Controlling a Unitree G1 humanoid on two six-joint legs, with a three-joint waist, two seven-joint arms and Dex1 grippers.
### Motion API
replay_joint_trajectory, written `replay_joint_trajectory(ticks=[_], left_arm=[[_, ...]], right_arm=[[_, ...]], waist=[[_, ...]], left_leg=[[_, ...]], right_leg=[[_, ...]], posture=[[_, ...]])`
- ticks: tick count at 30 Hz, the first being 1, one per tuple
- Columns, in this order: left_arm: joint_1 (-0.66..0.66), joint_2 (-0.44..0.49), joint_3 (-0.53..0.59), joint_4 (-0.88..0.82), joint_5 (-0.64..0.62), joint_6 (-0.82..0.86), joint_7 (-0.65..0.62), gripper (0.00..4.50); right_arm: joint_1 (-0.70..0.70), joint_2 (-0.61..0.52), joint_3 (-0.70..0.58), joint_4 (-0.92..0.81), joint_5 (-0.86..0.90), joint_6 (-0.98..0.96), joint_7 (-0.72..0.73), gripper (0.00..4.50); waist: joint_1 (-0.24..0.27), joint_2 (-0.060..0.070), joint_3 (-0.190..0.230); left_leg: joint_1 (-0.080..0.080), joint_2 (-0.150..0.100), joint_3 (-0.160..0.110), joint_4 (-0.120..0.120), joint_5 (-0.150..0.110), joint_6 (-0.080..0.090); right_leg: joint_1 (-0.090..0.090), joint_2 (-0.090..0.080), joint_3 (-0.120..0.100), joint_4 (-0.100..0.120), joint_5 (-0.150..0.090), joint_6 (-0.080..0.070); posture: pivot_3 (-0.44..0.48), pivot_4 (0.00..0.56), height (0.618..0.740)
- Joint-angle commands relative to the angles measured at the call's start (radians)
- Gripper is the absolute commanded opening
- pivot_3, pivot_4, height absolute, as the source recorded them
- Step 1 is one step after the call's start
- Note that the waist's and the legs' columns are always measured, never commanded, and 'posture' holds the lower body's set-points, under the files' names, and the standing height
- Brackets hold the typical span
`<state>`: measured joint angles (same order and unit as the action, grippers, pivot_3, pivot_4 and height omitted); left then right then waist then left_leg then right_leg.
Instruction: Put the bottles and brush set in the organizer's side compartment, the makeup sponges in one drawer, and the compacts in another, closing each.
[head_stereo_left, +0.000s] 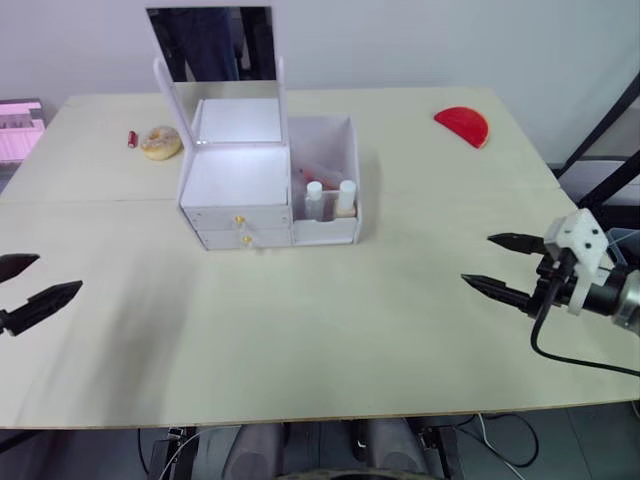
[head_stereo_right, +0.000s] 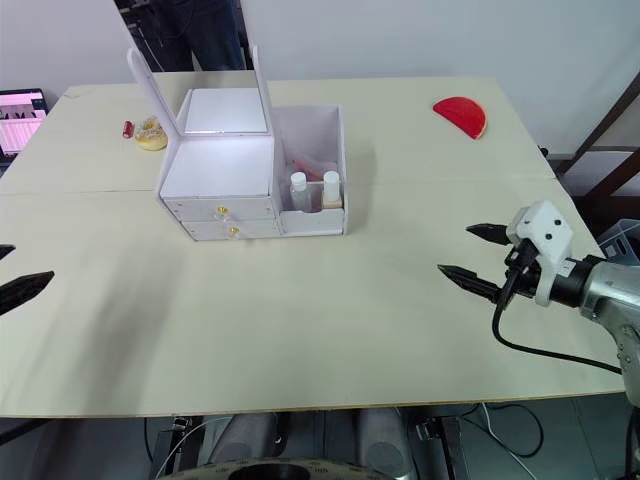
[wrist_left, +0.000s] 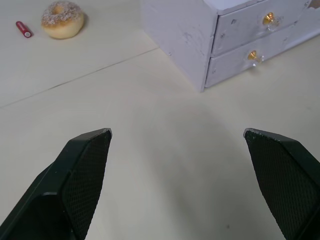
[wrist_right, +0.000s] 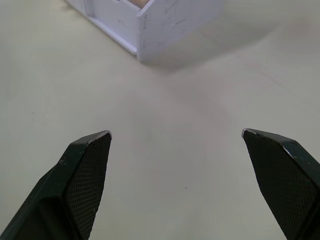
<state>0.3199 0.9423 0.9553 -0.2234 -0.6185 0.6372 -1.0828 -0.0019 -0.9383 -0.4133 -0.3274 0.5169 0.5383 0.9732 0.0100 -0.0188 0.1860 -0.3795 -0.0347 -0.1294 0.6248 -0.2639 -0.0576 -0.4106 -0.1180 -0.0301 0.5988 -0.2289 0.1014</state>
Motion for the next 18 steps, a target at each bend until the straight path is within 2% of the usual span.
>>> replay_joint_trajectory(ticks=[1,18], left_arm=[[0.004,0.007,0.005,-0.026,0.007,-0.023,0.004,4.45],[0.028,-0.003,0.016,-0.030,0.018,-0.052,0.020,4.45]], right_arm=[[-0.019,-0.018,-0.031,-0.018,0.013,0.006,-0.010,4.50],[-0.051,-0.021,-0.003,-0.010,0.008,0.018,-0.009,4.50]], waist=[[0.000,0.000,0.000],[0.000,0.000,0.000]], left_leg=[[0.000,0.000,0.000,0.000,0.000,0.000],[0.000,0.000,0.000,0.002,0.000,0.000]], right_leg=[[0.000,0.000,0.000,0.000,0.000,0.000],[0.001,0.000,0.000,0.000,0.000,0.000]], posture=[[0.000,0.150,0.739],[0.000,0.150,0.739]])
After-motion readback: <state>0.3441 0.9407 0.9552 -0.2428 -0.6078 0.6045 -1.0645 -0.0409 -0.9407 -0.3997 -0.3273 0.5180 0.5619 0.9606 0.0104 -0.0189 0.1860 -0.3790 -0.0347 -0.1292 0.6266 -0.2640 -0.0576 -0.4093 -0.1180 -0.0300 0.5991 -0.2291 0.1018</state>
